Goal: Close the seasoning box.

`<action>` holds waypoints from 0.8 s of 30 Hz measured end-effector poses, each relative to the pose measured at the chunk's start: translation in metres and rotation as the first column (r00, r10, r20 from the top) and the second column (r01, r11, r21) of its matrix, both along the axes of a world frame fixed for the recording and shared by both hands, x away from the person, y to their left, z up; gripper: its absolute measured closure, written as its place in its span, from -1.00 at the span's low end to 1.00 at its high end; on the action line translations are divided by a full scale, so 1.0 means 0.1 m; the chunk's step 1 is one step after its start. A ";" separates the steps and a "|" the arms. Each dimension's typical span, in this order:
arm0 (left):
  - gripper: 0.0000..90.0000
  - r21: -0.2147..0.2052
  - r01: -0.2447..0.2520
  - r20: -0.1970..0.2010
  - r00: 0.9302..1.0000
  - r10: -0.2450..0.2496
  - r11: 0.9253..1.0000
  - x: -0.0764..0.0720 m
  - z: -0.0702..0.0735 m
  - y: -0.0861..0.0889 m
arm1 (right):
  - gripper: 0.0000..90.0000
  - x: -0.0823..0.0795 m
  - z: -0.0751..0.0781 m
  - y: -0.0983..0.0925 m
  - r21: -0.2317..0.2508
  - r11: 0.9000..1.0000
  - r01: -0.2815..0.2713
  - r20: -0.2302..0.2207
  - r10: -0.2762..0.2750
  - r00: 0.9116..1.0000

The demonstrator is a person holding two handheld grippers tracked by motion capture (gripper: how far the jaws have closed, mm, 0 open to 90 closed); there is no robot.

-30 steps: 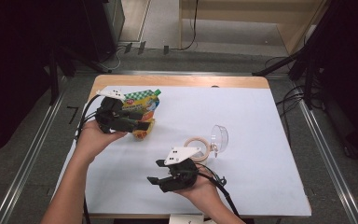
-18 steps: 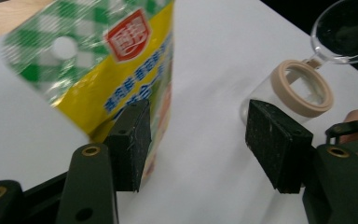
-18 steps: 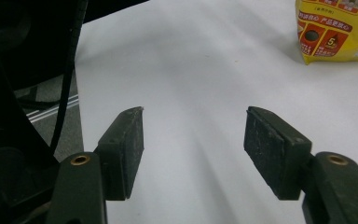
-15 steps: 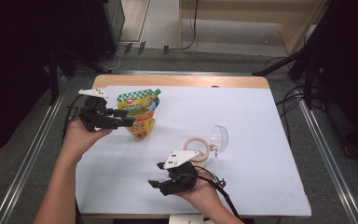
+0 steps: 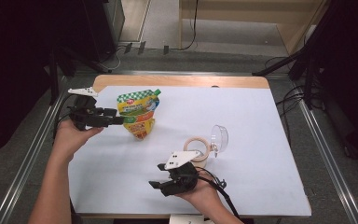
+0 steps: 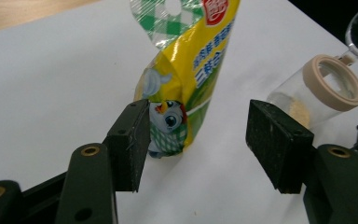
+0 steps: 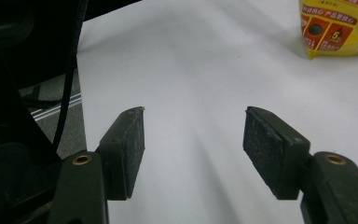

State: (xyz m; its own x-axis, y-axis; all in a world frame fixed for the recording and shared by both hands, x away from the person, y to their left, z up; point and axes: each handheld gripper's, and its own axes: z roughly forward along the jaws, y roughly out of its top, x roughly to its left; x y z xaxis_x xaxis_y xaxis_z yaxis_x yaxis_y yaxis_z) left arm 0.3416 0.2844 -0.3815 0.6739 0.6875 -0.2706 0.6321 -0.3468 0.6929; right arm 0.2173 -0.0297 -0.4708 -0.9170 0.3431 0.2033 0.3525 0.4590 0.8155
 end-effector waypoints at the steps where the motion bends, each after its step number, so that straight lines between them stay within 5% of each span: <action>1: -0.09 0.000 0.002 0.000 1.000 -0.002 1.000 0.02 -0.02 -0.01 | -0.11 0.01 0.00 0.00 0.001 1.000 0.000 -0.001 0.000 1.000; 5: 0.00 -0.020 0.009 0.004 1.000 -0.009 1.000 0.10 -0.10 -0.13 | -0.11 0.04 -0.01 -0.01 0.002 1.000 0.001 -0.001 -0.001 1.000; 9: 0.10 0.018 0.018 0.005 1.000 -0.018 1.000 0.12 -0.20 -0.28 | -0.10 0.04 -0.01 -0.01 -0.008 1.000 0.006 0.001 -0.006 1.000; 12: 0.34 0.016 0.019 0.021 1.000 -0.020 1.000 0.14 -0.29 -0.36 | -0.10 0.04 0.00 -0.01 0.005 1.000 0.010 0.004 -0.010 1.000; 21: 0.85 0.014 0.009 0.084 0.996 -0.010 1.000 0.14 -0.30 -0.39 | -0.10 0.05 -0.05 -0.02 -0.002 1.000 0.022 -0.008 -0.022 1.000; 24: 0.97 0.014 0.008 0.055 0.998 -0.009 1.000 0.14 -0.30 -0.39 | -0.09 0.07 -0.08 0.00 0.008 1.000 0.026 -0.028 -0.026 0.999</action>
